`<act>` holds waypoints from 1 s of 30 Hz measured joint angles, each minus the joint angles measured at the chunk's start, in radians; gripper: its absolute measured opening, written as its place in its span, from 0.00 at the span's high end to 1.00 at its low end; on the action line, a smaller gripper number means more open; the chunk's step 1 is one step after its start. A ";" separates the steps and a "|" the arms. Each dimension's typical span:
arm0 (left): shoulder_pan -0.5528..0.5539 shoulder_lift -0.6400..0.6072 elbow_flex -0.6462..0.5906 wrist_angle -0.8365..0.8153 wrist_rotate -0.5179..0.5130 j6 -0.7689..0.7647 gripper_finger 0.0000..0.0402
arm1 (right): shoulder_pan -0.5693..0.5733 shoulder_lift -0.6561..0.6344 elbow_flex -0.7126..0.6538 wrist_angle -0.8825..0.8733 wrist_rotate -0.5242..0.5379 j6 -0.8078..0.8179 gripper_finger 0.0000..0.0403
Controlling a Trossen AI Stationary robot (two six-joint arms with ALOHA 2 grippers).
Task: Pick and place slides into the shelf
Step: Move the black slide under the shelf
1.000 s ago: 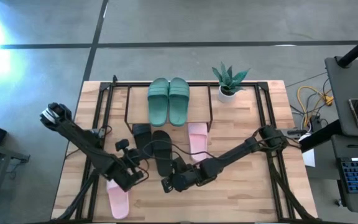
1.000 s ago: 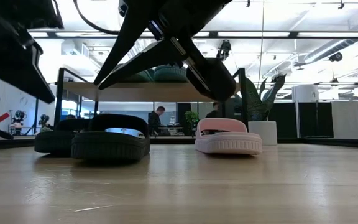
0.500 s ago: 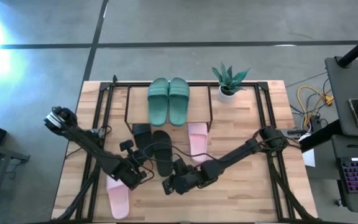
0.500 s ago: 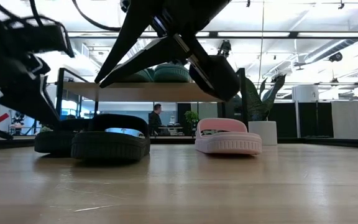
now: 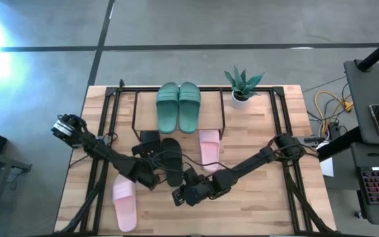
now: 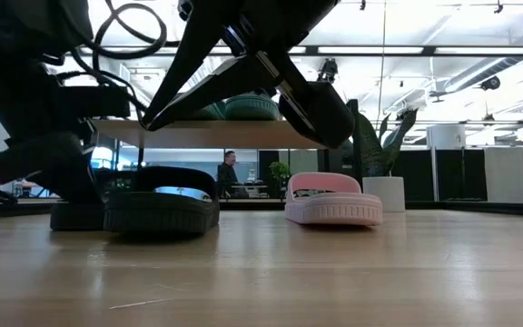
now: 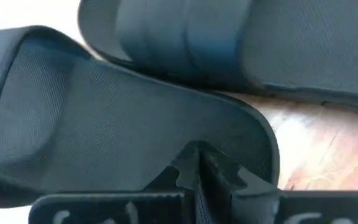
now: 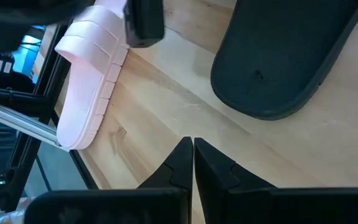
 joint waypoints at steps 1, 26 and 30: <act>0.003 0.001 -0.005 0.012 0.010 0.020 1.00 | 0.000 0.000 0.000 -0.002 0.000 0.001 0.98; -0.094 -0.308 -0.024 0.051 0.282 -0.045 1.00 | 0.009 -0.001 0.000 -0.057 -0.032 -0.015 0.98; -0.117 -0.428 -0.019 0.050 0.238 -0.047 1.00 | 0.015 0.003 0.000 -0.059 -0.087 -0.038 0.98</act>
